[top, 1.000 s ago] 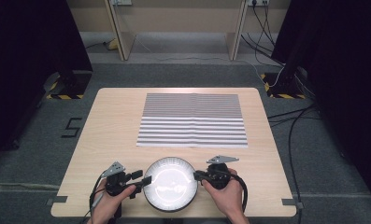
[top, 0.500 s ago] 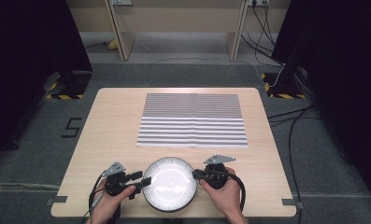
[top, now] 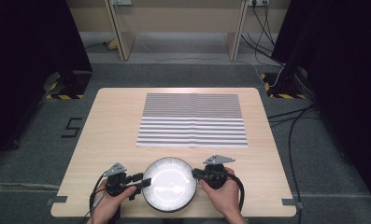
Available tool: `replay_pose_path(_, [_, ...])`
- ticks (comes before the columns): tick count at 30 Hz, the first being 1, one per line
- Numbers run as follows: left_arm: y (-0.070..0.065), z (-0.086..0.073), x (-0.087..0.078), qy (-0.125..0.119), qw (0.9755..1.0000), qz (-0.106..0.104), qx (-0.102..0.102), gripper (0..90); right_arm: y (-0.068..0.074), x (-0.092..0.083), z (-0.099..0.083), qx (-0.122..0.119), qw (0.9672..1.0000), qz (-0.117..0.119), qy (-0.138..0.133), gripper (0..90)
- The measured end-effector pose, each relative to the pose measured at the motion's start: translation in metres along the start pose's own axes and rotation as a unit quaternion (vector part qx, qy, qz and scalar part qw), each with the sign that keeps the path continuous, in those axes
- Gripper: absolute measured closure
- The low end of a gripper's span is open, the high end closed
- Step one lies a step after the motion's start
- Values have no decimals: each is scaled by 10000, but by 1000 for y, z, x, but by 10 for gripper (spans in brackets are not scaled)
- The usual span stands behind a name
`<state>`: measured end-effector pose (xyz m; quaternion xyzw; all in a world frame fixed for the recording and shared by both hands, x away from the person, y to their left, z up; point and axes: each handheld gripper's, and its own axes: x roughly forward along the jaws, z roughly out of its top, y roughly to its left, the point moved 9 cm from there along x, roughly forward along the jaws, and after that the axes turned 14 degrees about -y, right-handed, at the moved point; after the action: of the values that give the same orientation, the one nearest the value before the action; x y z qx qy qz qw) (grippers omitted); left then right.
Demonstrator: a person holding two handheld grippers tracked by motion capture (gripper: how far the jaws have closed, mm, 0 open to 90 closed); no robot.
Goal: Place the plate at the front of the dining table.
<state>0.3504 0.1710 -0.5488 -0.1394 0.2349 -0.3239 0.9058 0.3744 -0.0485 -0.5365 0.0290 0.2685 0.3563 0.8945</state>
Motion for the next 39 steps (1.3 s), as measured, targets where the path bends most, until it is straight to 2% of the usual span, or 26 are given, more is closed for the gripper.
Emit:
replay_pose_path(8, [2, -2, 0, 39, 10000, 53, -18, 523, 3, 5, 2, -145, 9999, -18, -55, 835])
replay_pose_path(13, [7, -5, 0, 136, 9996, 227, 125, 549, 11, 10, 1, -231, 9997, 28, -70, 835])
replay_pose_path(15, [8, -7, 1, 161, 9993, 268, 182, 561, 13, 12, 2, -470, 9989, -60, -22, 831])
replay_pose_path(17, [8, -9, 2, 169, 9994, 275, 140, 566, 14, 14, 2, -535, 9985, -111, 26, 828])
replay_pose_path(18, [8, -9, 2, 163, 9995, 262, 40, 571, 14, 16, 3, -537, 9984, -146, 47, 822])
replay_pose_path(22, [10, -4, -4, 173, 9994, 288, 16, 637, 14, 16, 3, -577, 9982, -132, 22, 825])
replay_pose_path(24, [10, -4, -6, 204, 9993, 303, 52, 647, 14, 13, 4, -511, 9986, -126, 84, 841])
replay_pose_path(28, [9, -4, -9, 285, 9990, 334, -92, 649, 13, 9, 7, -229, 9997, -39, 78, 859])
replay_pose_path(30, [8, -3, -11, 308, 9989, 341, -136, 653, 14, 7, 3, -45, 9998, -34, 198, 837])
replay_pose_path(33, [8, -3, -13, 359, 9986, 364, -148, 665, 15, 5, -3, 24, 9993, -41, 368, 810])
replay_pose_path(37, [7, -3, -15, 365, 9984, 413, -126, 673, 16, 3, -4, 175, 9987, -100, 466, 806])
replay_pose_path(39, [6, -3, -15, 340, 9985, 409, -146, 673, 17, 3, -3, 95, 9982, -186, 563, 804])
